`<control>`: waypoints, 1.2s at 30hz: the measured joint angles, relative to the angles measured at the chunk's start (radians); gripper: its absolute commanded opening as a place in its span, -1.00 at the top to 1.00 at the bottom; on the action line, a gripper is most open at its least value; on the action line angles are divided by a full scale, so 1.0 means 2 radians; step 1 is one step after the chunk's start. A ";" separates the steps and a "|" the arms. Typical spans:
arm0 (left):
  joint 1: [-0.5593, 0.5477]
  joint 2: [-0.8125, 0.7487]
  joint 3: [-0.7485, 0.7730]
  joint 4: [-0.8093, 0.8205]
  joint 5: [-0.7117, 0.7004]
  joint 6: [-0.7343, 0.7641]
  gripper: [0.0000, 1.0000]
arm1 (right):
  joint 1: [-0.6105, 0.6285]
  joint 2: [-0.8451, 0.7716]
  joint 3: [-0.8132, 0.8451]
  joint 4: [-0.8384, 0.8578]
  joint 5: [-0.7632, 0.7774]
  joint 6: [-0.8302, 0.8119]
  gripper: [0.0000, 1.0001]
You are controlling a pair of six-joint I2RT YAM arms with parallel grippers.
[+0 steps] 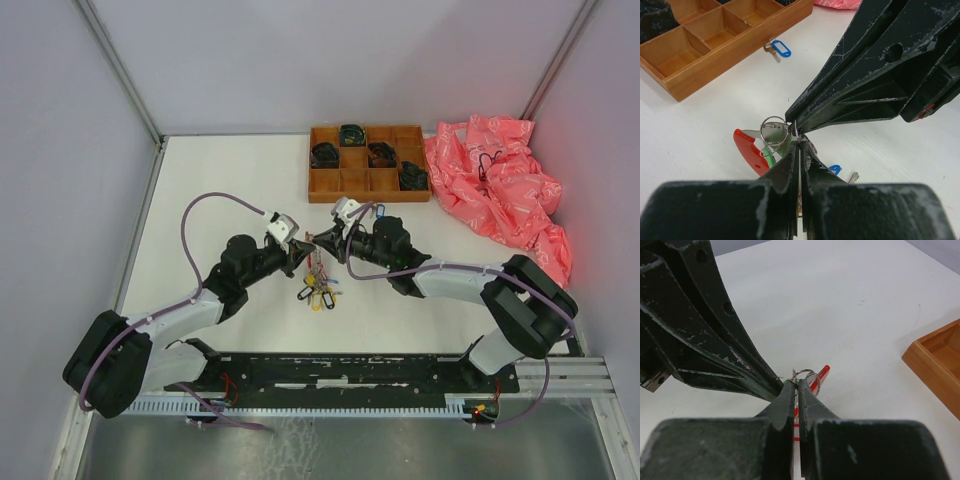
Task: Put the keys on the keyring
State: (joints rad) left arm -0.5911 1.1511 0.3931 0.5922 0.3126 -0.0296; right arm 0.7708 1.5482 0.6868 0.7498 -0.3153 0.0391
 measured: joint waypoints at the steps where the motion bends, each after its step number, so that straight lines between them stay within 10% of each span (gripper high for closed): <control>1: 0.000 0.000 0.000 0.000 0.000 0.000 0.82 | 0.000 0.000 0.002 -0.003 0.000 -0.003 0.98; 36: 0.027 -0.027 -0.002 -0.015 0.077 0.073 0.47 | 0.000 -0.041 0.018 -0.102 -0.081 -0.145 0.99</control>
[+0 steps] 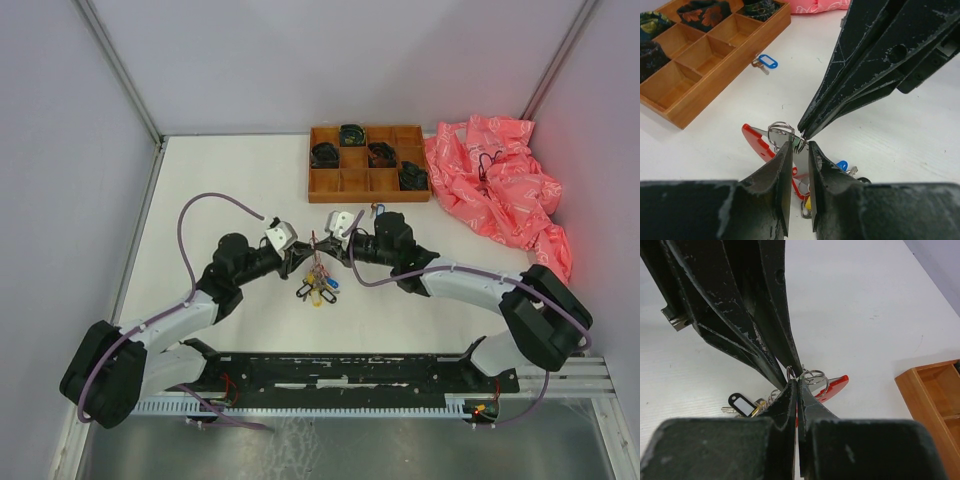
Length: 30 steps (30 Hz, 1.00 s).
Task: Put the keys on the keyring
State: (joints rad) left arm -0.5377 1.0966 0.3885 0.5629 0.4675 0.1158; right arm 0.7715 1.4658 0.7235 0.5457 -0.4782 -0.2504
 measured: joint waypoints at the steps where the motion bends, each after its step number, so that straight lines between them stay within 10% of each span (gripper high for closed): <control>1: 0.002 0.000 0.000 0.000 0.010 0.009 0.46 | 0.000 -0.003 0.000 -0.005 -0.003 -0.006 0.99; 30: 0.033 0.004 -0.020 0.012 0.175 0.179 0.56 | 0.000 -0.035 0.015 -0.110 -0.061 -0.101 0.99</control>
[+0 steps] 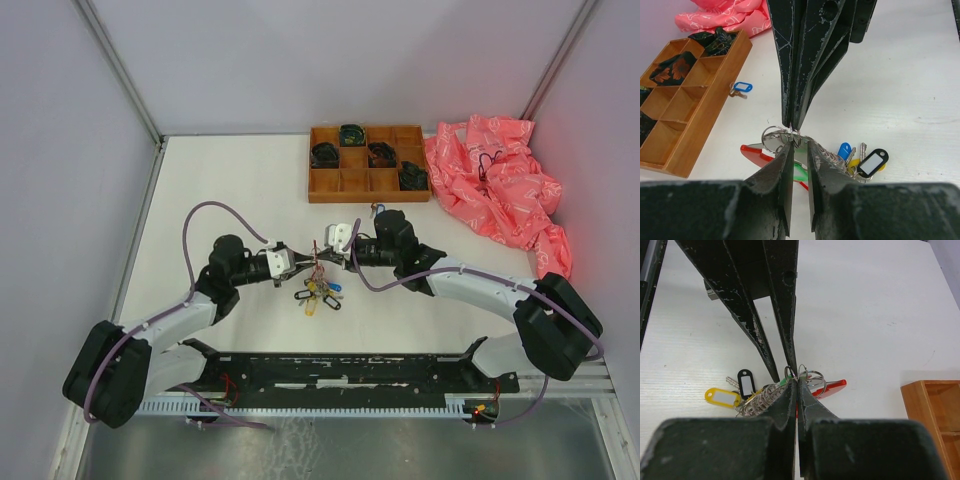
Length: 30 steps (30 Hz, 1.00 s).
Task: Put the keys on the keyring
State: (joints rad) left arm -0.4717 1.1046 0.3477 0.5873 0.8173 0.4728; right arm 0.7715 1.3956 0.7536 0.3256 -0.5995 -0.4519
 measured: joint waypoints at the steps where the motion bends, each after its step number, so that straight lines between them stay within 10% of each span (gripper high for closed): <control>1: 0.000 0.001 0.000 0.001 0.001 0.000 0.58 | 0.000 0.000 0.000 0.000 -0.001 0.000 0.99; 14: 0.001 0.022 0.002 0.009 0.001 -0.004 0.95 | 0.000 0.000 0.001 -0.003 -0.005 -0.001 0.92; 30: 0.001 0.014 0.002 0.011 0.003 -0.023 0.50 | 0.000 0.000 0.004 -0.002 -0.001 -0.001 0.97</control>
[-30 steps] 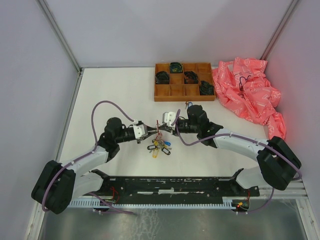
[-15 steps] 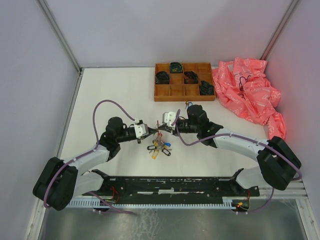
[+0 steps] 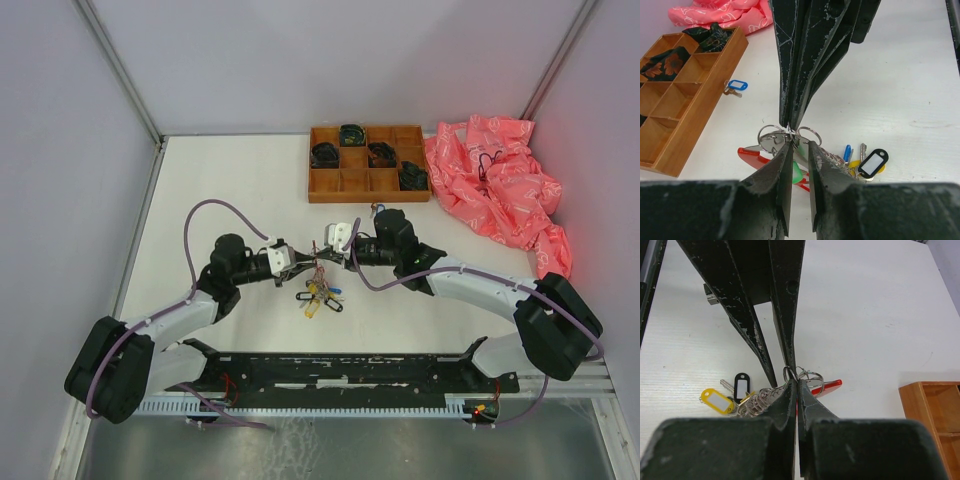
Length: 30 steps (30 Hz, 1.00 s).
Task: Put the keys on the keyring
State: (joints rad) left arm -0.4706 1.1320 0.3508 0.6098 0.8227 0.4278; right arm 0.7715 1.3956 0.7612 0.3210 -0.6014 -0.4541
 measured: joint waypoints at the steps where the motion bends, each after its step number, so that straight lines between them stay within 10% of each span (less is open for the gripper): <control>1: 0.000 0.000 0.000 0.000 0.000 -0.001 0.50 | 0.000 0.000 0.000 0.000 0.000 0.000 0.97; 11: 0.000 0.003 0.010 0.009 -0.002 -0.022 0.94 | 0.000 0.000 0.000 0.000 0.000 0.000 0.89; 19: 0.001 0.005 0.011 -0.003 -0.004 -0.016 0.95 | -0.002 -0.008 0.013 -0.043 0.000 -0.010 0.34; 30: 0.001 -0.018 0.011 -0.027 0.010 0.047 0.95 | -0.015 -0.039 0.047 -0.158 -0.022 -0.081 0.20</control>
State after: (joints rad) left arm -0.4686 1.0954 0.3725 0.5556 0.8433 0.5228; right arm 0.7422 1.3178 0.8547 0.0055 -0.6445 -0.6170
